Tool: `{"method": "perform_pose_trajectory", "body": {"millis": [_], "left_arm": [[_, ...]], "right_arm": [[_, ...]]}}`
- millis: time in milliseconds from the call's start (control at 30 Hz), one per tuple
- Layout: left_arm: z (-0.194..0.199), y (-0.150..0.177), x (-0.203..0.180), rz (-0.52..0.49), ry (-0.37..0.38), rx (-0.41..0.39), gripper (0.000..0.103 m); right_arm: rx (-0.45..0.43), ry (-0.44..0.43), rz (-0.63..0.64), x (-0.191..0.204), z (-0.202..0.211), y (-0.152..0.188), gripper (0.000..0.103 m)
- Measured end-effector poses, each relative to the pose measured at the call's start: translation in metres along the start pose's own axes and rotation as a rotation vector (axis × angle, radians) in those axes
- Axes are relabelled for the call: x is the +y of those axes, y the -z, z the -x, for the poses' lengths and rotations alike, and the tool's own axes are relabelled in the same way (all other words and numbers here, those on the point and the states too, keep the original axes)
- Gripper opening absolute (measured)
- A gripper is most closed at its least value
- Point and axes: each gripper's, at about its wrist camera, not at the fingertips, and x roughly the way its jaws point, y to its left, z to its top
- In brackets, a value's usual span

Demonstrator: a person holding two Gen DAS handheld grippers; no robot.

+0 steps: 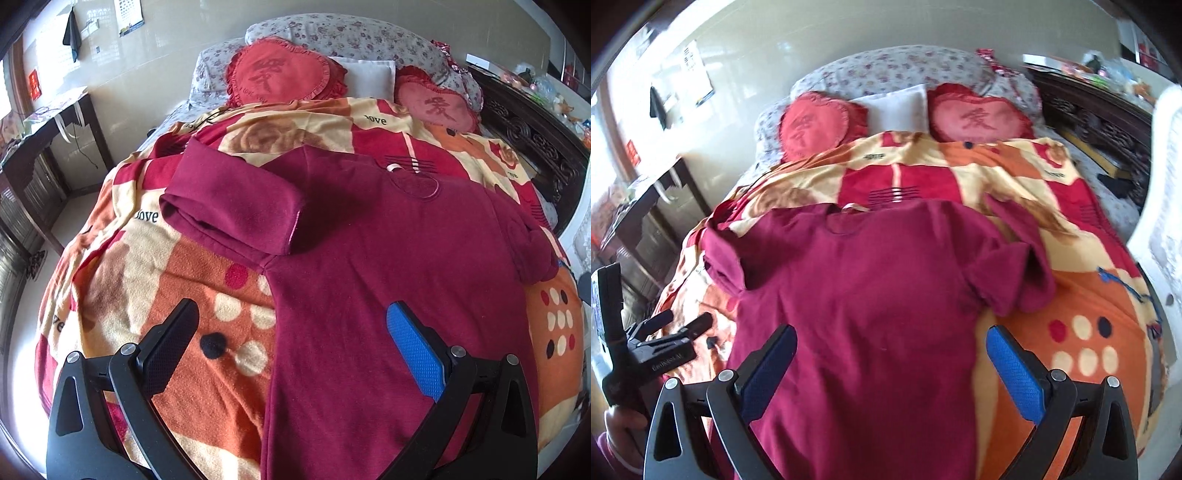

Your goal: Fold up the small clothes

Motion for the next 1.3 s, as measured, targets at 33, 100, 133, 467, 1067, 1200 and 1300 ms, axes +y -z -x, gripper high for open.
{"method": "perform_pose_trajectory", "body": {"millis": [33,100,133,467,1067,1200,1300], "left_arm": [[0.000,0.000,-0.002,-0.006,0.000,0.000,0.102],[-0.001,-0.001,-0.005,-0.012,0.003,-0.001,0.102],[-0.001,-0.001,-0.006,-0.011,0.006,0.000,0.102],[-0.006,0.000,-0.012,-0.007,0.013,0.010,0.102],[-0.008,-0.001,-0.015,0.004,0.015,0.005,0.102],[-0.008,0.000,-0.018,-0.003,0.014,0.007,0.102],[-0.008,-0.002,-0.017,-0.002,0.011,0.004,0.102]], "right_arm": [[-0.002,-0.003,0.003,0.003,-0.001,-0.002,0.102],[-0.010,-0.007,0.009,0.011,-0.005,-0.005,0.102],[-0.012,-0.007,0.015,0.015,-0.009,-0.006,0.102],[-0.021,0.041,0.087,0.041,-0.026,-0.007,0.102],[-0.012,0.047,0.038,0.027,-0.034,-0.001,0.102],[-0.013,0.049,0.038,0.027,-0.035,0.001,0.102],[-0.007,0.046,0.035,0.026,-0.036,0.001,0.102]]}}
